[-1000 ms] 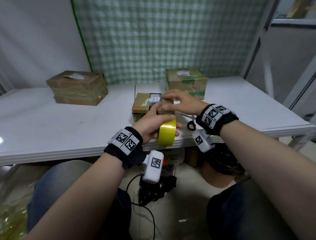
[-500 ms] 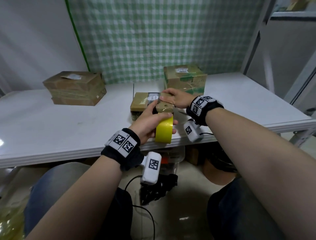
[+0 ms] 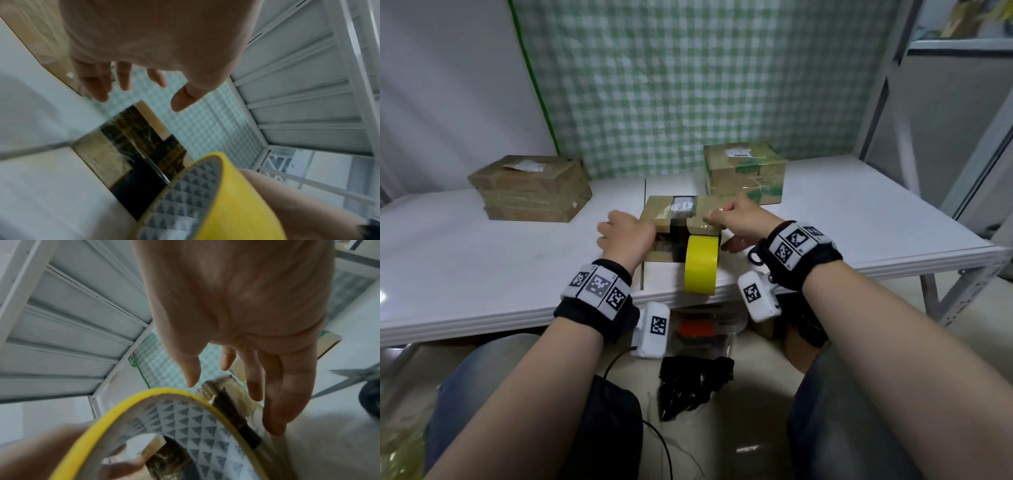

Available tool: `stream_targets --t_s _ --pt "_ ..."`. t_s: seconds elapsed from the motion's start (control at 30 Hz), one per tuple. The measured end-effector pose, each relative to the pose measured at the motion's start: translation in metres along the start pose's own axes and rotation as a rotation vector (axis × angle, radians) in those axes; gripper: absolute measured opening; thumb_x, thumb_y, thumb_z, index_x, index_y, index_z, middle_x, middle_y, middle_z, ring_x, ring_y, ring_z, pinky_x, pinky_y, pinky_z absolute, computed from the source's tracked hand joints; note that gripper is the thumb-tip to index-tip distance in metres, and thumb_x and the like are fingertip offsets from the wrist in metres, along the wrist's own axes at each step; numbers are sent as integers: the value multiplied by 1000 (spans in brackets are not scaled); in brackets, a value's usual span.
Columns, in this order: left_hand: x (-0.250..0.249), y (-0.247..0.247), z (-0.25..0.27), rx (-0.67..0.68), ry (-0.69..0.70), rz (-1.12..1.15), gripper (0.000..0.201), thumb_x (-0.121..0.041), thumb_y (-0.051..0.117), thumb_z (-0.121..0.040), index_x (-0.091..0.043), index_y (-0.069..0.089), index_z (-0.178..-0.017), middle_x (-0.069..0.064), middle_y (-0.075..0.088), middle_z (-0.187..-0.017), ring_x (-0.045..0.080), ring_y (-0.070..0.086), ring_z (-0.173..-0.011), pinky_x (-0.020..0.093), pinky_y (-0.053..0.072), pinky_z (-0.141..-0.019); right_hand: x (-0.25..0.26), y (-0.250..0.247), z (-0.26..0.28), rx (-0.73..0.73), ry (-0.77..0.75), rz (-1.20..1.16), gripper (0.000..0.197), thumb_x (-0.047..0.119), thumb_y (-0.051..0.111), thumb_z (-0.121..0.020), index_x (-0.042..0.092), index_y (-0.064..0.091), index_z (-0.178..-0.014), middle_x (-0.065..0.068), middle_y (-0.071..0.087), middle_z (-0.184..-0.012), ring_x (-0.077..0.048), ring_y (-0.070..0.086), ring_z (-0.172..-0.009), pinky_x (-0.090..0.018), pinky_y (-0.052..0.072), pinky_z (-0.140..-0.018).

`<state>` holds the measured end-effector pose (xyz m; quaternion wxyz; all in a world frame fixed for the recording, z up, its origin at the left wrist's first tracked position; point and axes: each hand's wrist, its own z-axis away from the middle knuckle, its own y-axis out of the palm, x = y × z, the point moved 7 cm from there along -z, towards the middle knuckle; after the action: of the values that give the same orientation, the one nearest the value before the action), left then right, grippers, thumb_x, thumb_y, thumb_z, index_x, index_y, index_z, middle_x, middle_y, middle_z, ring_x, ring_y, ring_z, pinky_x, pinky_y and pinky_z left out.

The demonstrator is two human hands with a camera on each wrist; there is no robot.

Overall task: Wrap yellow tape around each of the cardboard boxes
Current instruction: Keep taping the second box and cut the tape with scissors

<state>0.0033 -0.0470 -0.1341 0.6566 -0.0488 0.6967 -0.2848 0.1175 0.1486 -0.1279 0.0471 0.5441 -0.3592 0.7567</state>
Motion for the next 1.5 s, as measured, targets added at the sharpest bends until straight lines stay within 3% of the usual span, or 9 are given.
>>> stream_targets --t_s 0.1,0.4,0.63,0.73,0.9,1.03,1.13,1.3,1.5 --pt "2 16 -2 118 70 95 20 -17 50 -88 -9 41 -104 8 52 -100 21 53 -83 34 46 -73 4 5 11 -18 8 -96 31 41 63 -97 16 50 -83 -15 58 -103 -31 63 -80 -50 61 -77" --pt "-22 17 -13 2 229 100 34 -27 59 -98 -23 43 -127 7 65 -115 22 65 -92 37 52 -81 3 -9 11 -77 35 -416 122 98 49 -62 25 29 -159 -1 34 -162 -26 40 -144 -50 36 -114" --pt "-50 -10 -33 -158 212 139 33 -53 70 -82 -31 53 -99 0 66 -110 20 66 -96 40 56 -88 19 -13 20 -62 -30 -612 78 79 24 -95 25 51 -143 -3 68 -124 -21 66 -111 -43 44 -105" --pt "-44 -8 -44 -115 153 225 39 -54 71 -81 -24 50 -95 4 64 -109 22 65 -93 38 55 -81 26 -14 16 -81 -70 -608 66 73 27 -99 30 48 -145 -3 58 -143 -26 55 -130 -49 31 -109" --pt "-19 5 -68 4 -4 309 57 -60 69 -67 -19 57 -105 11 67 -110 21 58 -75 24 40 -50 30 -8 7 -114 -68 -393 37 56 44 -96 31 60 -118 1 62 -109 -21 53 -87 -32 35 -63" --pt "-19 5 -56 69 -10 265 23 -38 65 -94 -16 60 -97 10 62 -93 12 53 -53 13 32 -34 22 -1 9 -98 -12 -433 84 85 28 -84 27 54 -139 -5 63 -132 -24 58 -113 -36 39 -72" --pt "-22 2 -51 118 21 228 19 -29 53 -104 -22 59 -87 2 53 -74 11 45 -50 18 34 -44 24 -5 13 -86 -66 -485 81 82 19 -93 28 52 -144 -1 63 -133 -16 58 -116 -37 41 -79" --pt "-38 -10 -52 122 270 -14 67 -67 75 -70 -35 59 -127 -5 59 -132 18 54 -123 41 47 -105 30 0 17 -58 -155 -392 96 94 40 -73 29 56 -142 3 59 -142 -21 59 -122 -45 52 -96" --pt "-42 16 -45 191 427 -271 64 -45 86 -74 -27 65 -132 -2 60 -137 18 44 -138 32 37 -115 43 -1 13 -153 -343 -175 35 60 61 -92 28 68 -103 5 66 -112 -7 61 -102 -28 47 -89"
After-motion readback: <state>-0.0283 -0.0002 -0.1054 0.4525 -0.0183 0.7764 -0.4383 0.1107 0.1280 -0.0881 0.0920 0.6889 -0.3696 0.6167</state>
